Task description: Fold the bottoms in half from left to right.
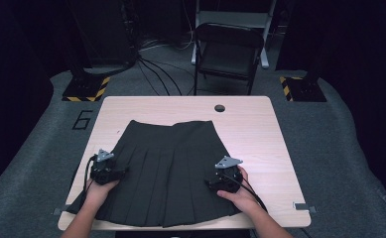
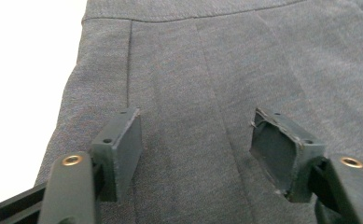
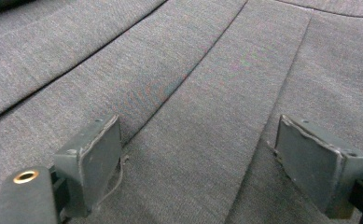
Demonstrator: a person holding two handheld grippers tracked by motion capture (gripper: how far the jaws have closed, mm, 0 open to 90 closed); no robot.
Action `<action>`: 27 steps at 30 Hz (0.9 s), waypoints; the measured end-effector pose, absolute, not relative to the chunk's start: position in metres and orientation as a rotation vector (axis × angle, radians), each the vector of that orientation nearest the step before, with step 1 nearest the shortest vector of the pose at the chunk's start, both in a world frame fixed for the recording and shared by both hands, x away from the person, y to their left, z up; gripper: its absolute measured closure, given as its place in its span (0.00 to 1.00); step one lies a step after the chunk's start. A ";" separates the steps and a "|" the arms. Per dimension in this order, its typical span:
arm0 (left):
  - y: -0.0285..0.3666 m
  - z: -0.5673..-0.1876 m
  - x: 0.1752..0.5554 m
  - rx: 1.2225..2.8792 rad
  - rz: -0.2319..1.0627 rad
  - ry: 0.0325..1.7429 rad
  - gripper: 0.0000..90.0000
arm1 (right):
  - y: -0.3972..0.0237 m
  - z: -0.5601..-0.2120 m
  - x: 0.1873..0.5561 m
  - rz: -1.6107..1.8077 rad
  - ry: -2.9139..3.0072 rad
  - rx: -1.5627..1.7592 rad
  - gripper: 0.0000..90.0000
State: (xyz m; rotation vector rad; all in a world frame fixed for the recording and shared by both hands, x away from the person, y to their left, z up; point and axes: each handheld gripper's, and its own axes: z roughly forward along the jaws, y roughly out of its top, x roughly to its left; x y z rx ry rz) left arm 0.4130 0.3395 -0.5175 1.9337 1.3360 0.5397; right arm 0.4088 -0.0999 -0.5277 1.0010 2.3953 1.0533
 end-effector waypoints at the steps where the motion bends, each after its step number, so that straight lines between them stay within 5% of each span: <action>1: 0.339 -0.515 0.413 1.938 0.537 1.338 0.38 | -0.100 -0.528 0.409 1.053 2.395 1.001 0.16; 12: 0.340 -0.478 0.423 1.866 0.475 1.307 0.29 | -0.100 -0.528 0.409 1.051 2.398 1.001 0.16; 27: 0.345 -0.476 0.424 1.902 0.531 1.293 0.36 | -0.100 -0.528 0.409 1.052 2.399 1.000 0.16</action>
